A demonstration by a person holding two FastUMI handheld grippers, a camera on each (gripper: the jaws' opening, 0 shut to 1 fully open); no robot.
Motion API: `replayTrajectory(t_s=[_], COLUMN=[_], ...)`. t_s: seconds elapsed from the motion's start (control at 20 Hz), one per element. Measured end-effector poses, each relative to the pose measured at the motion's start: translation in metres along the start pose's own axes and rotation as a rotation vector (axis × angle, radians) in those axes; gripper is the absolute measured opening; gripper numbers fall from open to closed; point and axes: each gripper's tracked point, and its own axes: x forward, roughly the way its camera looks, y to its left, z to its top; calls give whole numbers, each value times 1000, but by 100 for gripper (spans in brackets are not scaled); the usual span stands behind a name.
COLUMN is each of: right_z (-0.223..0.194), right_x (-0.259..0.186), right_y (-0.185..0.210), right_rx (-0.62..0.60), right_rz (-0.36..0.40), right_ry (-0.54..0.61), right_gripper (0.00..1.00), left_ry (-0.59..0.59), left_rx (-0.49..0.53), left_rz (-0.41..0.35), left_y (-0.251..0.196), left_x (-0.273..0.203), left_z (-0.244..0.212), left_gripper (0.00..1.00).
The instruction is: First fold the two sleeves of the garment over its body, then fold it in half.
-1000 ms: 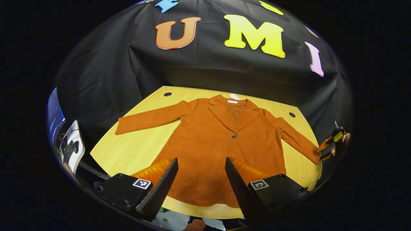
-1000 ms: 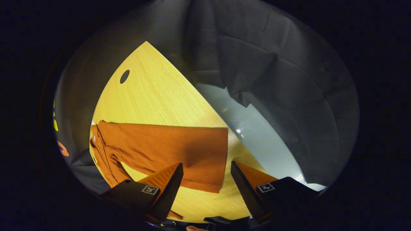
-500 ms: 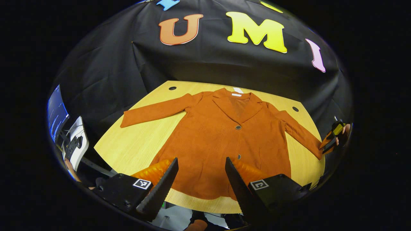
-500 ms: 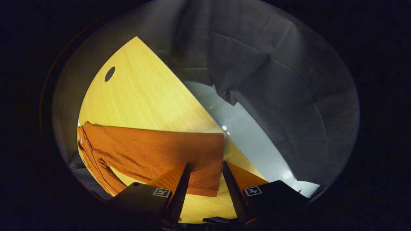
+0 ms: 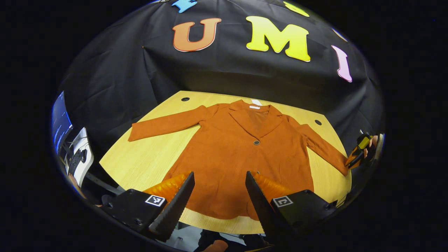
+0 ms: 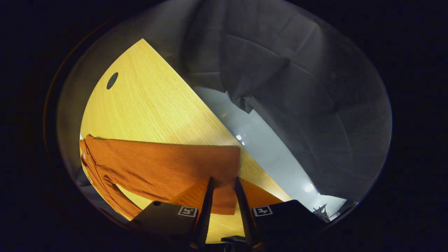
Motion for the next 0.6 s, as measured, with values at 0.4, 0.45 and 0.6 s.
replayTrajectory(t_s=[0.4,0.45,0.6], right_z=[-3,-2,-12], right_x=[-5,-5,-6], right_y=[1,3,7], right_rx=[37,57,127], right_rz=[-22,-19,28], right_ry=[-24,-28,-12], right_gripper=[31,19,3], left_ry=[-12,-6,18], left_rx=[25,19,-3], left_rz=[-109,-105,-83], left_y=[21,29,54], left_x=[19,21,26], left_z=[7,5,-5], left_gripper=[94,95,94])
